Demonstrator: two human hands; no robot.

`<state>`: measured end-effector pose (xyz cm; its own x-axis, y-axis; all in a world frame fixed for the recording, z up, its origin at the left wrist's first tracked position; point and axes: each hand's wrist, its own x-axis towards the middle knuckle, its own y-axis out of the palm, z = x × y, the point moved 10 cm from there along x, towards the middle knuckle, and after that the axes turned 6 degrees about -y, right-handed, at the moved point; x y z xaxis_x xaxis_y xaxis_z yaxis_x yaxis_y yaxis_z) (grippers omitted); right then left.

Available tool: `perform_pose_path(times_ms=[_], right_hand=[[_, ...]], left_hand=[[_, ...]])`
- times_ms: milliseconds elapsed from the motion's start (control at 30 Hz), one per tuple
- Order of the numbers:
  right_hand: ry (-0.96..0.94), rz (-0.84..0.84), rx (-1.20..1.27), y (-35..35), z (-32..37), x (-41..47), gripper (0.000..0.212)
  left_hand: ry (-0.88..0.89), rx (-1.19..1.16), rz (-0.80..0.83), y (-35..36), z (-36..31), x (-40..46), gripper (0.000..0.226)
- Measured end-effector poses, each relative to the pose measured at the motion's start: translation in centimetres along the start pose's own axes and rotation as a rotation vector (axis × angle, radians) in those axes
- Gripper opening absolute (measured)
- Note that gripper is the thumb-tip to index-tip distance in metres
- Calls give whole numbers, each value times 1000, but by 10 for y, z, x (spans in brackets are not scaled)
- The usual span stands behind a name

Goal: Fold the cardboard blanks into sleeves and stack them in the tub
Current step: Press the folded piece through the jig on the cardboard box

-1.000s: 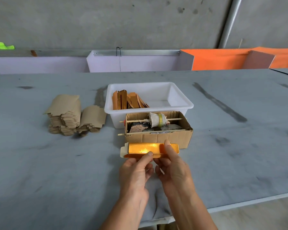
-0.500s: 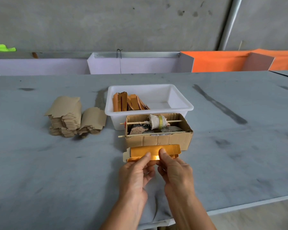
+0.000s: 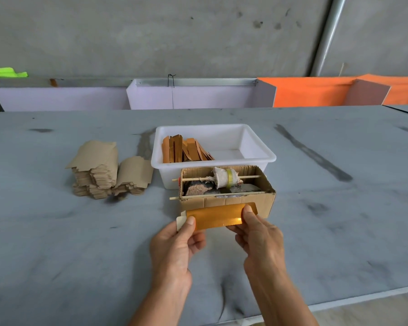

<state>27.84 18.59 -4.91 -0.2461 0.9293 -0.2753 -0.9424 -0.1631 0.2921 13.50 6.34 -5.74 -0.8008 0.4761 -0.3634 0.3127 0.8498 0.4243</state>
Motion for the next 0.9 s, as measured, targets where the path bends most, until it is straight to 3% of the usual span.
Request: perform_pose_path(times_ms=[133,233,500,767,900], right_hand=[[-23,200,-100,22,19,-7,20],[-81,317,-174,50,31,-16,6],[-217,311,-284,110,79,29,13],[-192,171,-485,145,85,118,18],[-180,185,-657,163,76,152,10]], left_hand=[[122,-5,34,10,-30,-2,8],[112,-20,72,25,-40,0,6],[148,104,-2,41,-79,33,13],[524,639,-161,61,-125,69,25],[579,759,-191,70,-126,84,15]])
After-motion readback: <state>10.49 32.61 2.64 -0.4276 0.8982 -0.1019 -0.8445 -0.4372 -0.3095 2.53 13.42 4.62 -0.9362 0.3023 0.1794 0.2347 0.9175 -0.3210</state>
